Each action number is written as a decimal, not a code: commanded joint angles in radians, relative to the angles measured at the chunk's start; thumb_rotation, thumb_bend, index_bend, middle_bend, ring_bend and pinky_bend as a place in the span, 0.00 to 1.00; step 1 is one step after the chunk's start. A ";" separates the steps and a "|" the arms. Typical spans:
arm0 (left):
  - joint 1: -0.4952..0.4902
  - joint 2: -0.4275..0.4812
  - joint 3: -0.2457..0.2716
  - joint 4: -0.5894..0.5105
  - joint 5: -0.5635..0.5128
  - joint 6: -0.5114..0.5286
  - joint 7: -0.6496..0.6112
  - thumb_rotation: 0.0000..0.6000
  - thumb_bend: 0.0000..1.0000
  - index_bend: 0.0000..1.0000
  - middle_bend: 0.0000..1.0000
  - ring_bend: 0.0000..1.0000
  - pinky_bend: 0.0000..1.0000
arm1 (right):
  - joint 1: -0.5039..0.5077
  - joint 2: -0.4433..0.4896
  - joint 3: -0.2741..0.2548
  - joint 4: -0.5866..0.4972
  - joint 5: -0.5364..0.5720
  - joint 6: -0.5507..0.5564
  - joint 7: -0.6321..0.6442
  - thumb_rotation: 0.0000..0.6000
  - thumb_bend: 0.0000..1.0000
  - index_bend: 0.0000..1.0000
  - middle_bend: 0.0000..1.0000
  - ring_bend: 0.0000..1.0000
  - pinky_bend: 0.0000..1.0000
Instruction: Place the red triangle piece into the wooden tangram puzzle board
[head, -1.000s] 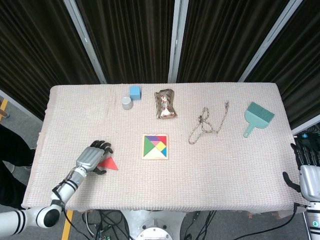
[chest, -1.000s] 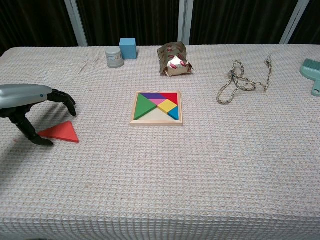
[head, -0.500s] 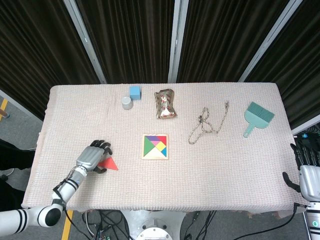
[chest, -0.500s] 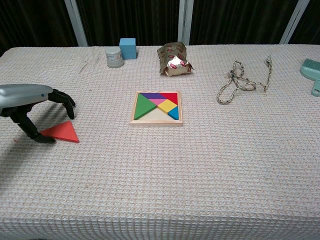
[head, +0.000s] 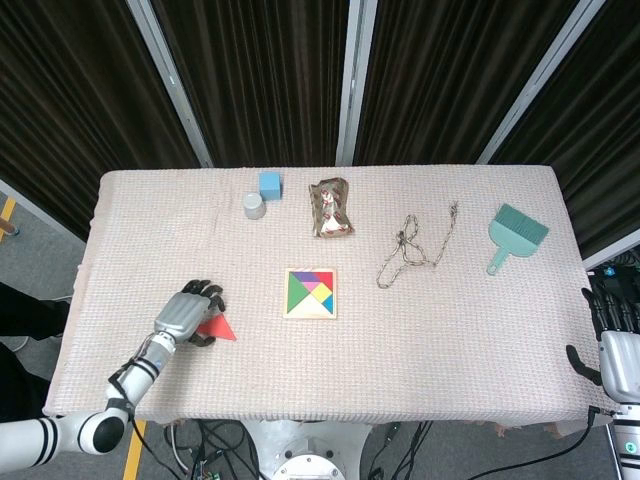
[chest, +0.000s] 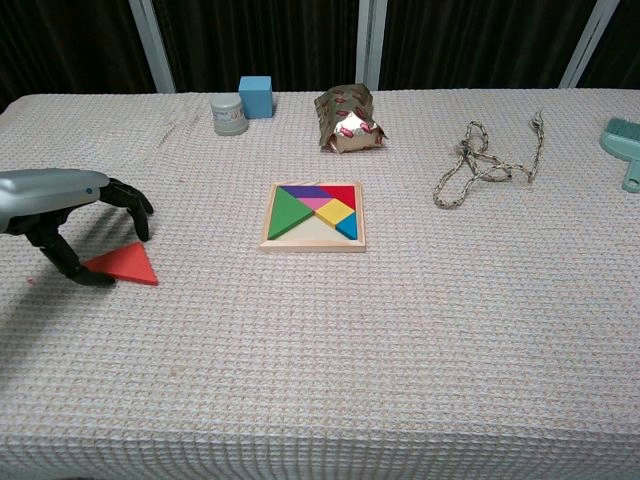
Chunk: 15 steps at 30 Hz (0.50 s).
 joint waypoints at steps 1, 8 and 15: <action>0.001 -0.004 0.001 0.003 0.001 0.005 -0.002 1.00 0.21 0.35 0.13 0.00 0.00 | 0.000 0.001 -0.001 0.001 0.002 -0.005 0.002 1.00 0.23 0.00 0.00 0.00 0.00; 0.000 -0.005 0.004 0.005 -0.005 0.005 -0.006 1.00 0.21 0.37 0.13 0.00 0.00 | 0.001 0.003 -0.001 0.000 0.004 -0.007 0.004 1.00 0.23 0.00 0.00 0.00 0.00; 0.000 -0.007 0.004 0.004 -0.007 0.011 -0.009 1.00 0.23 0.39 0.13 0.00 0.00 | 0.000 0.003 0.000 0.000 0.003 -0.005 0.003 1.00 0.23 0.00 0.00 0.00 0.00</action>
